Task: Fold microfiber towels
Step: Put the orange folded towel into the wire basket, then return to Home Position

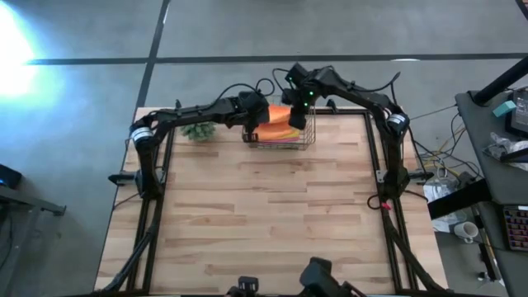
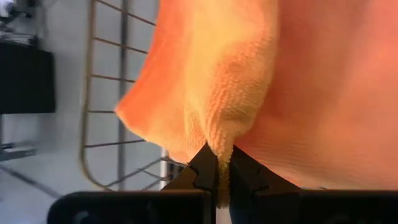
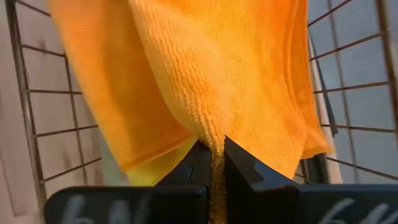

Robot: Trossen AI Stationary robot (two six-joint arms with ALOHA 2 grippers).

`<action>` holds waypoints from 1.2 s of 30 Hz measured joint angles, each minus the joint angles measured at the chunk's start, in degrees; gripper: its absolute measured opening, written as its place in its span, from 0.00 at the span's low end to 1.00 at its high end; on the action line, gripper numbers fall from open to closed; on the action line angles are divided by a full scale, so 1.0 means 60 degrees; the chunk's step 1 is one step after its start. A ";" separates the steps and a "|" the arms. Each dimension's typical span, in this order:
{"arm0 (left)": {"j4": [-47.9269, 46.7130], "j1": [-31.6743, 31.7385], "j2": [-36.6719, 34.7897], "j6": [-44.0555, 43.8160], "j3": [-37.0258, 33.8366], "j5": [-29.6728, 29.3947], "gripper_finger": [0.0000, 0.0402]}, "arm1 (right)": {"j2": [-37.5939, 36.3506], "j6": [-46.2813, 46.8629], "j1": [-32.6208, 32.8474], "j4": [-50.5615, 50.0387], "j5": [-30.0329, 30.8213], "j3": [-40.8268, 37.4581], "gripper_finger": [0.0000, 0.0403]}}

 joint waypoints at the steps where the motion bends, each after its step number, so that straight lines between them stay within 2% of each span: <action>1: -0.0140 -0.0005 -0.0011 -0.0004 0.0000 0.0138 0.00 | 0.0000 -0.0003 0.0030 -0.0035 -0.0005 -0.0001 0.03; 7: -0.1253 -0.0094 -0.0043 -0.0008 0.0290 0.1645 0.00 | 0.0000 0.0058 0.0091 -0.0306 -0.0138 -0.0004 0.03; 10: -0.1276 -0.0138 -0.0048 -0.0002 0.0353 0.2120 0.00 | 0.0000 0.0020 0.0091 -0.0553 -0.0408 -0.0004 0.03; 16: -0.1264 -0.0138 -0.0054 0.0007 0.0404 0.2157 0.08 | 0.0000 0.0161 0.0126 -0.0627 -0.0544 -0.0004 0.05; 23: -0.1579 -0.0145 -0.0054 0.0006 0.0404 0.2106 0.25 | -0.0057 0.0341 0.0149 -0.0766 -0.0546 -0.0001 0.24; 27: -0.1787 -0.0145 -0.0313 -0.0215 0.0393 0.2099 0.32 | -0.0141 0.0540 0.0149 -0.1377 -0.0552 0.0404 0.34; 32: -0.1791 -0.0145 -0.1127 -0.0283 0.0393 0.2007 0.35 | -0.0408 0.0726 0.0149 -0.1817 -0.0551 0.0909 0.40; 36: -0.1859 -0.0138 -0.2023 -0.1186 0.0295 0.1997 0.35 | -0.0848 0.0992 0.0149 -0.1776 -0.0559 0.1125 0.42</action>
